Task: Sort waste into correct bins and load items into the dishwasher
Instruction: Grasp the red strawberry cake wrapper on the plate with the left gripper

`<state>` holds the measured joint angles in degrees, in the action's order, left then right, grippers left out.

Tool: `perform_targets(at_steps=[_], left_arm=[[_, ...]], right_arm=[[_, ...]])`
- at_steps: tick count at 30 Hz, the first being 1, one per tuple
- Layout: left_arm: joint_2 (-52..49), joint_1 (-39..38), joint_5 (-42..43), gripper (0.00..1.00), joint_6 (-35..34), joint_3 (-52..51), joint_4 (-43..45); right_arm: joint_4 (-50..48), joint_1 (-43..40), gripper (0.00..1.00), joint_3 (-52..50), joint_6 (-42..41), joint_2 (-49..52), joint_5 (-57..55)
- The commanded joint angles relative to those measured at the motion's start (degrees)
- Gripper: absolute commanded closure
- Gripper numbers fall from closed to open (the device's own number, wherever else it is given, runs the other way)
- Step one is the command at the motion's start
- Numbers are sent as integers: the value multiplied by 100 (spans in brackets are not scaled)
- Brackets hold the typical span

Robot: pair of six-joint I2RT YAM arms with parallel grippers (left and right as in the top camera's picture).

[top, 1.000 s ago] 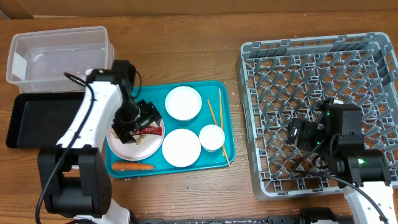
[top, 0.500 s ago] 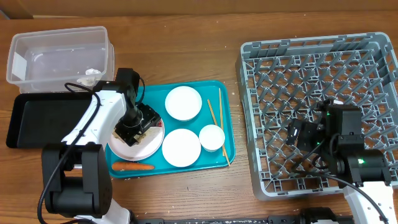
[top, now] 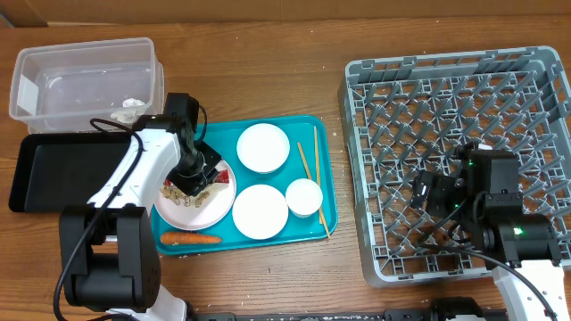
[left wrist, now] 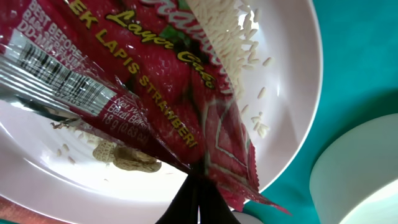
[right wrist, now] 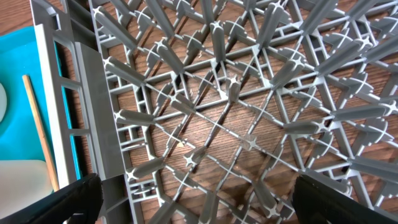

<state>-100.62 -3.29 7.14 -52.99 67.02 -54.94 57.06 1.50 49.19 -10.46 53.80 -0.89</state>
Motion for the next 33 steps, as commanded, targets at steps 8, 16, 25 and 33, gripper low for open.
perform_targets(at_steps=[8,16,25,33], left_arm=[[111,37,-122,96,372,1019,-595],[107,37,-328,33,-195,1010,-990],[98,35,-581,24,-1049,306,-321],[98,26,-651,36,-1154,186,-201]], right_arm=[[-15,-24,0,173,-7,-37,-55],[-15,-24,0,173,-4,-37,-57],[-13,-24,0,173,-4,-37,-55],[-13,-24,0,173,-4,-37,-55]])
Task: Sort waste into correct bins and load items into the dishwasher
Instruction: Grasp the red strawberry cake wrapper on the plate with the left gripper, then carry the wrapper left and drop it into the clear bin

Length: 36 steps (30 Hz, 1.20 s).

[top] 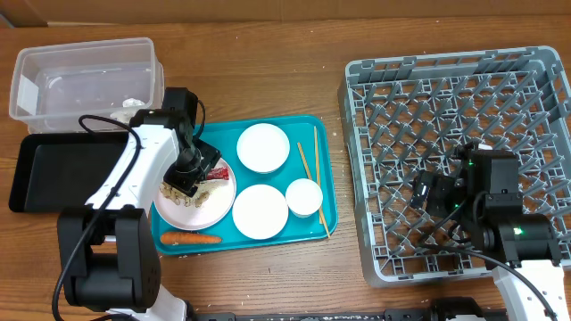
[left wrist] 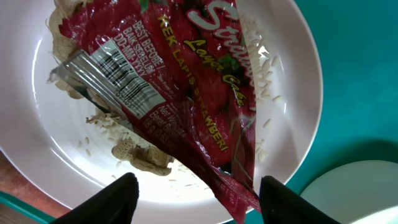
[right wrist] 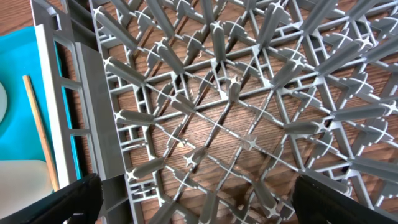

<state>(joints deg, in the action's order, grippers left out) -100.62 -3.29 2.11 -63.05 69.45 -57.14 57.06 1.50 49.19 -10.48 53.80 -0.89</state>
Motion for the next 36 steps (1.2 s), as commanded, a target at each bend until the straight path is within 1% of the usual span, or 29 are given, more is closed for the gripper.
perform_targets(at_steps=[1,3,5,7,9,11,12,16,17,21,25,29,31,32,34,36], left_arm=[[98,26,-146,38,-149,-57,17],[98,24,-144,43,-149,-74,-4],[98,13,-125,43,-149,-111,-4],[96,4,-105,45,-151,-181,26],[96,0,-129,50,-149,-190,35],[98,0,-127,51,-149,-190,72],[98,0,-129,53,-149,-190,90],[98,-2,-131,81,-129,-190,138],[98,0,-149,96,-122,-190,151],[101,17,-114,96,101,-92,107],[138,37,-109,96,551,420,-258],[188,44,-229,96,1475,1263,-487],[188,72,-487,96,1945,1744,-542],[188,96,-656,96,2070,1945,-538],[188,160,-1126,96,2203,2306,-479],[188,267,-1591,96,2328,2540,-223]], right_arm=[[-13,-24,0,173,-2,-37,-55],[-13,-24,0,173,-2,-37,-55],[-13,-24,0,173,-2,-37,-55],[-13,-24,0,173,-2,-37,-55],[-15,-24,0,173,-2,-37,-55],[-13,-24,0,173,-2,-37,-55],[-13,-24,0,173,-2,-37,-55],[-13,-24,0,173,-2,-37,-55],[-13,-24,0,173,-2,-37,-55],[-9,-24,0,173,-2,-37,-55],[-9,-24,0,173,-2,-37,-57],[-11,-24,0,173,0,-37,-57],[-11,-24,0,173,0,-37,-59],[-11,-24,0,173,0,-37,-59],[-13,-24,0,173,0,-37,-59],[-13,-24,0,173,0,-37,-59]])
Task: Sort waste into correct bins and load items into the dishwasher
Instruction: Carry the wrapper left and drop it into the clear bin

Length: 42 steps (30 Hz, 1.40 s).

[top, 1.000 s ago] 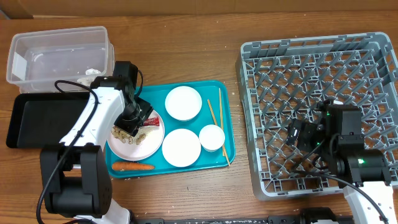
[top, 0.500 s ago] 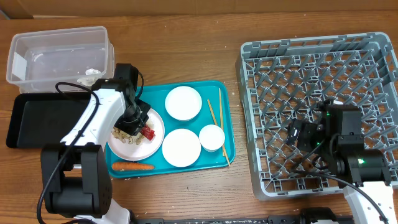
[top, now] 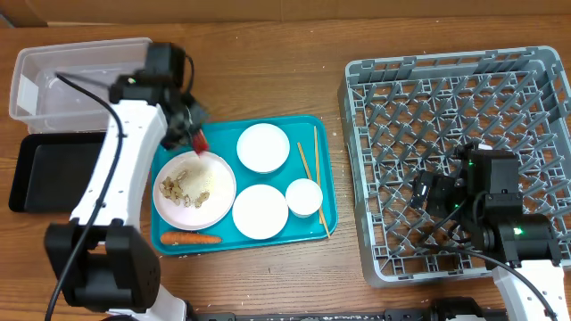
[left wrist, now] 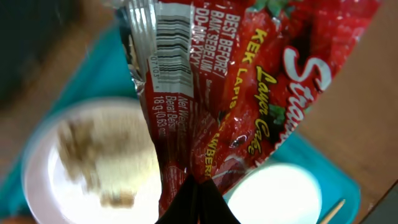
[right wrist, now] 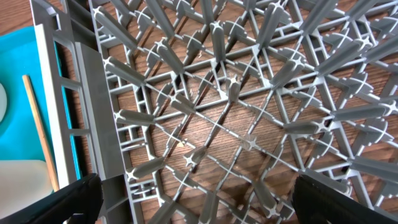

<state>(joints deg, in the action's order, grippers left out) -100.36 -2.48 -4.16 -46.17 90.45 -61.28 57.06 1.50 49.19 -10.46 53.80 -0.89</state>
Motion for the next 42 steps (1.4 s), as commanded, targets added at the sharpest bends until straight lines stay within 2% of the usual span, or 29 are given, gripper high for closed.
perform_targets(at_steps=[1,5,13,17,20,23,26,28,33,38,42], left_arm=[[162,251,-1106,96,752,476,409],[70,581,-1456,96,1045,474,1222],[-560,1329,-1370,95,1043,474,2256],[-907,1478,-1255,74,1095,474,2658],[-999,1513,-1137,54,1390,474,3038],[-960,1519,-881,56,1639,533,3180],[-859,1471,109,62,1917,702,2802],[-789,1366,844,62,1926,765,2345],[-750,905,1958,61,2221,765,1331],[-752,13,2072,51,2785,765,48],[-750,-719,2074,49,2868,765,-835]], right_arm=[[-13,-24,0,173,-2,-37,-61],[-13,-24,0,173,-4,-37,-59],[-9,-24,0,173,-4,-37,-57],[9,-24,0,173,-4,-37,-57],[46,-24,0,173,-7,-37,-55],[76,-24,0,173,-4,-37,-59],[76,-24,0,173,-7,-37,-57],[76,-24,0,173,-7,-37,-57],[26,-24,0,173,-7,-37,-59],[28,-26,0,173,-90,-37,-59],[57,-144,0,173,-341,-37,-52]])
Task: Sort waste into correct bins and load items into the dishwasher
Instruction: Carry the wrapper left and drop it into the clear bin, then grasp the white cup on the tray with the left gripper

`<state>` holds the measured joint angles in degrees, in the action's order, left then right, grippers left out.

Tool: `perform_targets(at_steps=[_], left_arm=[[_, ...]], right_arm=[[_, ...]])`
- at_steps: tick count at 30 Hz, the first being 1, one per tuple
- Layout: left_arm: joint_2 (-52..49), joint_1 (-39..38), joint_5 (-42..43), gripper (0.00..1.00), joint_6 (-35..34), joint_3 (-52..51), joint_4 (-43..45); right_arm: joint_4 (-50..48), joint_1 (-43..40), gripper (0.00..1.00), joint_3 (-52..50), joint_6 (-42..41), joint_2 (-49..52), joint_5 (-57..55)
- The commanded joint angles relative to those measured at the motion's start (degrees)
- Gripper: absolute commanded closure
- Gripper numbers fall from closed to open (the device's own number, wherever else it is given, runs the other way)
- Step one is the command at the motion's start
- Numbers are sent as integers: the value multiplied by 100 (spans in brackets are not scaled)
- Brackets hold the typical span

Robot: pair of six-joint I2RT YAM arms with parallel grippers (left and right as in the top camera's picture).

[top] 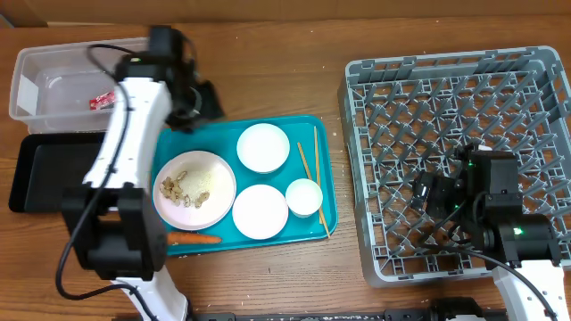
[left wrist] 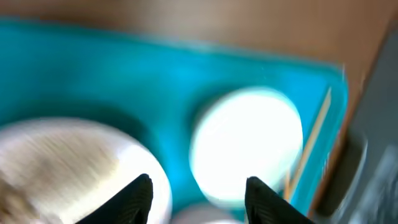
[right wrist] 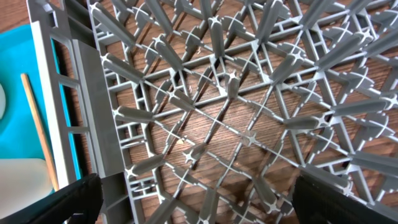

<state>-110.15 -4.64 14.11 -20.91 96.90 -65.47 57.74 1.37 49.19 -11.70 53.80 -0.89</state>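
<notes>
A red snack wrapper (top: pixel 101 101) lies inside the clear plastic bin (top: pixel 53 62) at the back left. My left gripper (top: pixel 207 105) hovers just right of that bin, over the back left corner of the teal tray (top: pixel 328 192). It is open and empty (left wrist: pixel 199 193) in the blurred left wrist view, above a white bowl (left wrist: pixel 245 146). On the tray sit a plate of food scraps (top: pixel 194 189), a carrot (top: pixel 190 238), two bowls (top: pixel 263 147) (top: pixel 260 211), a cup (top: pixel 304 197) and chopsticks (top: pixel 310 169). My right gripper (top: pixel 428 192) is open over the grey dish rack (right wrist: pixel 93 124).
A black tray (top: pixel 53 169) lies in front of the clear bin at the left edge. The grey rack (top: pixel 464 80) fills the right side of the wooden table. Its left wall stands close to the teal tray's right edge.
The left gripper was shut on the red wrapper above the tray's back left corner. Now the wrapper lies in the clear bin and the gripper is open and empty. The right arm is unchanged.
The left gripper was shut on the wrapper on the scraps plate. It then stood open around it there. Later it held the wrapper up near the tray's back corner. Now the wrapper is in the clear bin. The right gripper stayed open over the rack throughout.
</notes>
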Motion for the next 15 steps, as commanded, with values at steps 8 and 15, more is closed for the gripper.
perform_targets(at_steps=[8,15], left_arm=[[229,-1912,168,48,339,120,-1600],[223,-2782,-927,43,-31,-15,-1582]], right_arm=[[304,-826,0,173,-334,-37,-57],[487,-1207,0,173,-330,-37,-57]])
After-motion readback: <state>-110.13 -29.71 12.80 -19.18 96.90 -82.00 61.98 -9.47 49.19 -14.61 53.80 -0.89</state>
